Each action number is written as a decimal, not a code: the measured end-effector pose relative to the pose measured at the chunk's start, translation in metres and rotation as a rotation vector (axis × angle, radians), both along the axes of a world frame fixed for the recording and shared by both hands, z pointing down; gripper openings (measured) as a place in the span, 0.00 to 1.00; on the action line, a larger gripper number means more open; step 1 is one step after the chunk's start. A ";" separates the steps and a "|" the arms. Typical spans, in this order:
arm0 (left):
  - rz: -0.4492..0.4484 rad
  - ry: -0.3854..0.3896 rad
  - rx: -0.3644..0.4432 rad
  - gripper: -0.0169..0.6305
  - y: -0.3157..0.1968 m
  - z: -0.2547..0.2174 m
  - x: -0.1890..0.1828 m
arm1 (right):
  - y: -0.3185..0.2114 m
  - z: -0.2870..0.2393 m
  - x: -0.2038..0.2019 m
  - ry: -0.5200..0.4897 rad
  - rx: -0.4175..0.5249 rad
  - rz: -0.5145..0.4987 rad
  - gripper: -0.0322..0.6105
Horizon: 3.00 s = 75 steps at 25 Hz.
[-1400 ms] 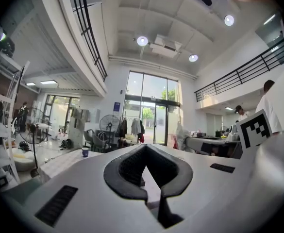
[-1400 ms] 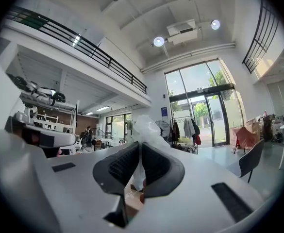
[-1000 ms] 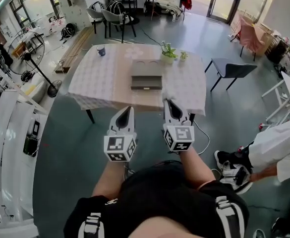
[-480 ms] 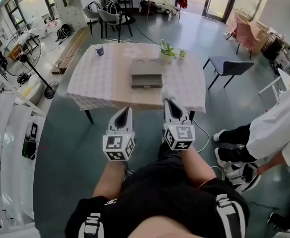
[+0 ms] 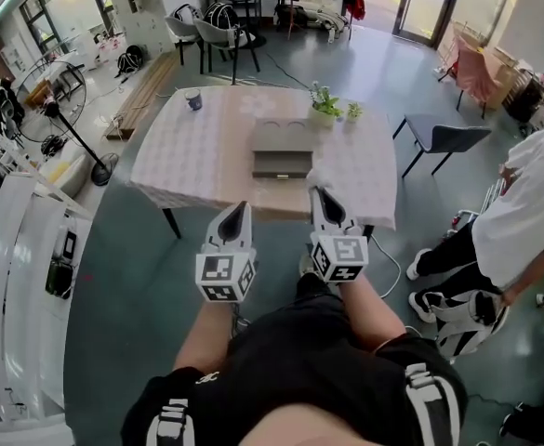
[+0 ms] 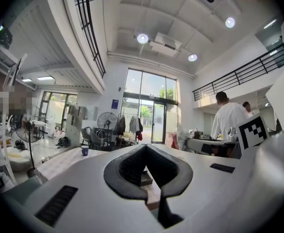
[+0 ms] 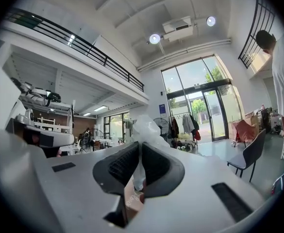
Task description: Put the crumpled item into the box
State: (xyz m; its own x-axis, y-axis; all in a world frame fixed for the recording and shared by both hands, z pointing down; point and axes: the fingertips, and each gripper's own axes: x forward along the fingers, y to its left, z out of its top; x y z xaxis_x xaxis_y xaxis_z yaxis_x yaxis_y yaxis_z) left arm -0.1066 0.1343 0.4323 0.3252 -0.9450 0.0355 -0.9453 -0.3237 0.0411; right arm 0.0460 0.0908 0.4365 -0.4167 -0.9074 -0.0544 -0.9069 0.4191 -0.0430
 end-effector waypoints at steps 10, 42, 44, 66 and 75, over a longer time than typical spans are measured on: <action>-0.046 -0.016 -0.051 0.03 -0.132 0.008 0.011 | -0.140 0.011 0.007 0.000 -0.050 -0.041 0.08; -0.050 -0.035 -0.099 0.03 -0.437 -0.004 0.003 | -0.436 0.002 0.001 0.021 -0.098 -0.063 0.08; -0.049 -0.029 -0.099 0.03 -0.442 -0.003 -0.004 | -0.441 0.006 -0.003 0.035 -0.110 -0.058 0.08; -0.127 -0.011 -0.147 0.03 -0.428 0.016 -0.063 | -0.431 0.068 -0.088 0.155 -0.226 -0.208 0.08; -0.182 0.028 -0.194 0.03 -0.409 0.040 -0.086 | -0.410 0.133 -0.114 0.214 -0.411 -0.297 0.08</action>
State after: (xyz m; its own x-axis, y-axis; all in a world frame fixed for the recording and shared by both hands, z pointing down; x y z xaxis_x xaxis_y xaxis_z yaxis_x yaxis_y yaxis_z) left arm -0.1929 -0.2752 0.4723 0.1535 -0.9644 0.2155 -0.9849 -0.1316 0.1125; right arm -0.0676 -0.3192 0.5695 -0.6212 -0.6777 0.3935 -0.7586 0.6460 -0.0849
